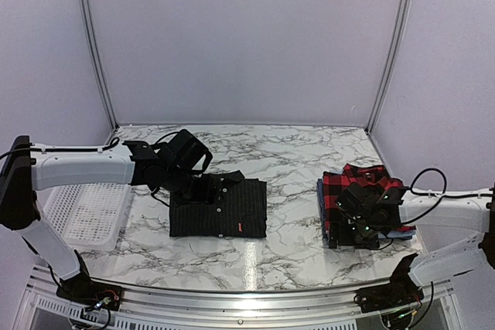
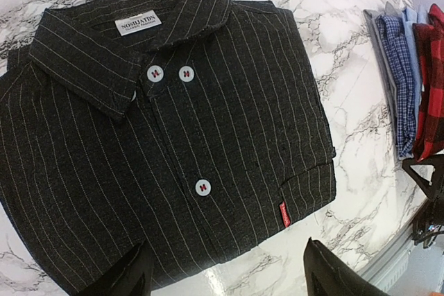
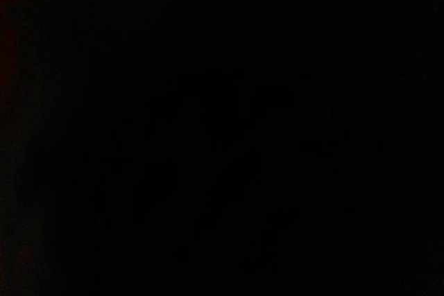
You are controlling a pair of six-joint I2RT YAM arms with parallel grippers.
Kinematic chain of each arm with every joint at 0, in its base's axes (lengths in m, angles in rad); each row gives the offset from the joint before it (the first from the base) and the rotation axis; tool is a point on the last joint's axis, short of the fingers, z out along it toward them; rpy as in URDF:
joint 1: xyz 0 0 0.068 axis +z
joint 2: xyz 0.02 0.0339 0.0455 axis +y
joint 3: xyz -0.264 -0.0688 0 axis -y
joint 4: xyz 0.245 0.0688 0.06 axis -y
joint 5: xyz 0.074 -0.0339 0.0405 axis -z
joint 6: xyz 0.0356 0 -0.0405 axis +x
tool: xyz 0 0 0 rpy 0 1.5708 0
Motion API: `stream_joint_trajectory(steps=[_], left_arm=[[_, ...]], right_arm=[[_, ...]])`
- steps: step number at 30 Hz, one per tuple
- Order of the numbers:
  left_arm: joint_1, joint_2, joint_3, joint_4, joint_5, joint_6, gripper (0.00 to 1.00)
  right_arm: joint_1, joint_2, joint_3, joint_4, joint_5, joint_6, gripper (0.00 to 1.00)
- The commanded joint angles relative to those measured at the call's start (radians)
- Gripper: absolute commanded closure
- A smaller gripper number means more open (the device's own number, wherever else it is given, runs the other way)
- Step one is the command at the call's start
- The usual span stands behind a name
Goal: Fold and stack the long sleeve shirts
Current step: Move the square-folded shirt to the center of the board.
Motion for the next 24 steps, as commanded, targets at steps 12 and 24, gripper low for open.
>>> stream_joint_trajectory(steps=[12, 24], left_arm=[[0.018, -0.012, -0.016, 0.014, 0.007, 0.026, 0.23], [0.024, -0.014, -0.015, 0.013, 0.023, 0.023, 0.23]], right_arm=[[-0.067, 0.236, 0.154, 0.318, 0.147, -0.255, 0.01], [-0.062, 0.09, 0.381, 0.085, 0.119, -0.134, 0.01]])
